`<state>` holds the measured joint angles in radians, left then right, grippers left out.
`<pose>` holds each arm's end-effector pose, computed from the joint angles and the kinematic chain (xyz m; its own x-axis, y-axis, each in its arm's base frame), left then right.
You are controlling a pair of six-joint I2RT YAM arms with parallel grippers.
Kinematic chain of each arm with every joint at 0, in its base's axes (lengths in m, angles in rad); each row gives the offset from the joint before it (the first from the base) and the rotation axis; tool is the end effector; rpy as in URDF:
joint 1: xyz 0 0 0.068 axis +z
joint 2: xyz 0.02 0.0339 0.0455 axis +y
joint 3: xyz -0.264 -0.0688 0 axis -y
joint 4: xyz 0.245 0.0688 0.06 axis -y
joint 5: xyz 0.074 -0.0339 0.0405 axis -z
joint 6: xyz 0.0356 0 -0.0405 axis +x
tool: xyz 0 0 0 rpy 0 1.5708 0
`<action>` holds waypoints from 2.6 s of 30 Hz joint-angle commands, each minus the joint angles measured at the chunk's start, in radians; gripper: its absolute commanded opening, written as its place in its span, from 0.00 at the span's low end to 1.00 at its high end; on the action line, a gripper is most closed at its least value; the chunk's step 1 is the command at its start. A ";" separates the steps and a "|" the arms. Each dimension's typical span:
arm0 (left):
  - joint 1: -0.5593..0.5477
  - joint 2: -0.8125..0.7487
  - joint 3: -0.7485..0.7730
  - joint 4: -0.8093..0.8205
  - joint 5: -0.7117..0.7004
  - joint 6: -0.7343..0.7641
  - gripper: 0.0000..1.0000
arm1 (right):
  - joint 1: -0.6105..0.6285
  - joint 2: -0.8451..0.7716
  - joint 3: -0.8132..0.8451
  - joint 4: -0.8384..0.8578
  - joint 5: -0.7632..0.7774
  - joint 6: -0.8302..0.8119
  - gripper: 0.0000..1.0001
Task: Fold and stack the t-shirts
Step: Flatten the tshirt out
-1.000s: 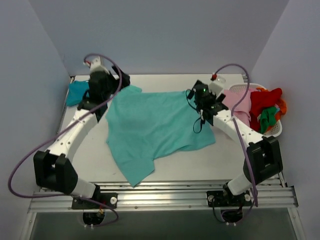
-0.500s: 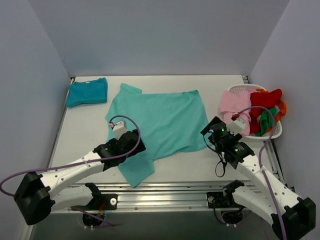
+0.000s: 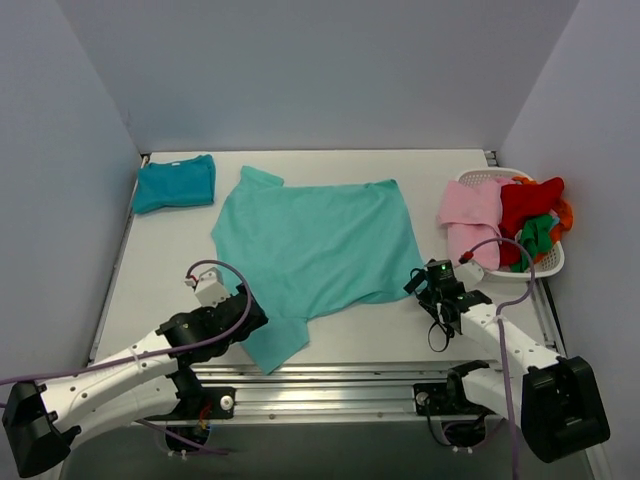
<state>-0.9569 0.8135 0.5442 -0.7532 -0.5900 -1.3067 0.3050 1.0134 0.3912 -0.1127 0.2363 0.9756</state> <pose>0.0996 -0.1069 0.2096 -0.6227 -0.5088 -0.5944 -0.3409 0.8602 -0.3792 0.1885 0.0506 0.1707 -0.4632 0.6982 -0.5459 0.4588 0.7159 0.5263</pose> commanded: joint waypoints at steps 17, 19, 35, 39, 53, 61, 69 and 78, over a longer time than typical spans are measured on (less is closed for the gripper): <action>-0.117 0.076 -0.007 -0.009 -0.008 -0.130 0.91 | -0.142 0.200 -0.026 0.330 -0.161 -0.077 0.44; -0.152 0.098 -0.006 -0.020 -0.016 -0.163 0.90 | -0.155 0.206 -0.034 0.349 -0.175 -0.083 0.34; -0.358 0.176 0.085 -0.125 -0.017 -0.287 0.83 | -0.168 0.205 -0.040 0.360 -0.195 -0.092 0.13; -0.424 0.237 0.068 -0.184 0.016 -0.370 0.83 | -0.173 0.205 -0.040 0.360 -0.200 -0.094 0.13; -0.608 0.142 -0.234 0.008 -0.043 -0.790 0.80 | -0.178 0.212 -0.041 0.367 -0.215 -0.101 0.13; -0.608 0.266 -0.201 0.066 -0.090 -0.816 0.78 | -0.178 0.221 -0.038 0.370 -0.218 -0.104 0.12; -0.608 0.335 -0.207 0.124 -0.097 -0.832 0.54 | -0.179 0.231 -0.038 0.377 -0.226 -0.106 0.00; -0.608 0.331 -0.201 0.074 -0.126 -0.858 0.30 | -0.181 0.221 -0.041 0.380 -0.226 -0.106 0.00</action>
<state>-1.5715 1.1175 0.3729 -0.6170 -0.7151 -2.0270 0.1314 1.2396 0.3550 0.2733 0.0170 0.8845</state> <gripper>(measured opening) 0.399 0.005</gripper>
